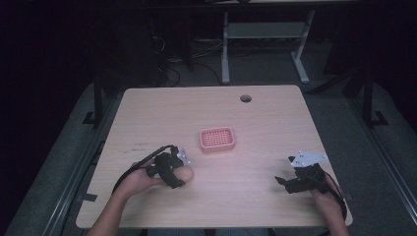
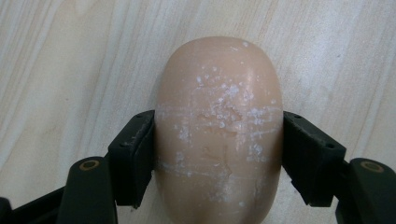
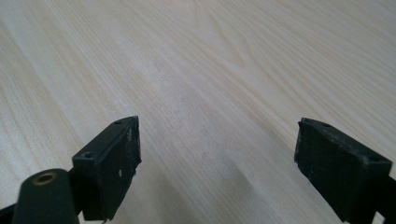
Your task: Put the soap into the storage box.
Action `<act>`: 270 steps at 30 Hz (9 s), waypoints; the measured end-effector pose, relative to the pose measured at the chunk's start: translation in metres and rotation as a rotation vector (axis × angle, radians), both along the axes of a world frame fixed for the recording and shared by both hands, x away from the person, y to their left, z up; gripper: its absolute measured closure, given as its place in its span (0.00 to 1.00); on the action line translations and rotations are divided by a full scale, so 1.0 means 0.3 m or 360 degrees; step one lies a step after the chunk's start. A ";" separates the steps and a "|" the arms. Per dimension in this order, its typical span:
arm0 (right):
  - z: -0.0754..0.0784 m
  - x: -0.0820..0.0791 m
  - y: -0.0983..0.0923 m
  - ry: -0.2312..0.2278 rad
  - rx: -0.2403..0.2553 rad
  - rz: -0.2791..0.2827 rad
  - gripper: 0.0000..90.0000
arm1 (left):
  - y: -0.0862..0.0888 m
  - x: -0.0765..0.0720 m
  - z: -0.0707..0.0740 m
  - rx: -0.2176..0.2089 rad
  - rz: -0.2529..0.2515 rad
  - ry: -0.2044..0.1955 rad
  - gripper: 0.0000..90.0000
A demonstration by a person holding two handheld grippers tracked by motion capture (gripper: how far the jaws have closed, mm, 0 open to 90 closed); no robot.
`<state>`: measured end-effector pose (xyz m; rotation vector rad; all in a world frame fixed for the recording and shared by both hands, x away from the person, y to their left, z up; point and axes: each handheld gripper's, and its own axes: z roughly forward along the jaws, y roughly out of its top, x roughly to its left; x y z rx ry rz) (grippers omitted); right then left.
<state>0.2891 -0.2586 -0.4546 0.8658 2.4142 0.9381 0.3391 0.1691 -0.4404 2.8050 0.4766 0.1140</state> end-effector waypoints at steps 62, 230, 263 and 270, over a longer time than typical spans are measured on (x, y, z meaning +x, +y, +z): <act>0.000 0.001 0.004 0.0005 0.0014 0.0001 0.16 | -0.077 0.072 0.119 -0.0041 -0.0031 -0.0052 0.36; 0.007 -0.002 -0.002 0.0005 0.0101 -0.0009 0.16 | -0.401 0.456 0.099 0.0005 -0.0091 -0.0038 0.30; -0.001 0.002 0.023 0.0020 0.0060 -0.0007 0.16 | -0.260 0.312 0.140 -0.0151 -0.0041 -0.0075 0.28; -0.002 0.004 0.032 0.0022 0.0058 -0.0012 0.15 | -0.233 0.277 0.153 -0.0162 -0.0037 -0.0095 0.28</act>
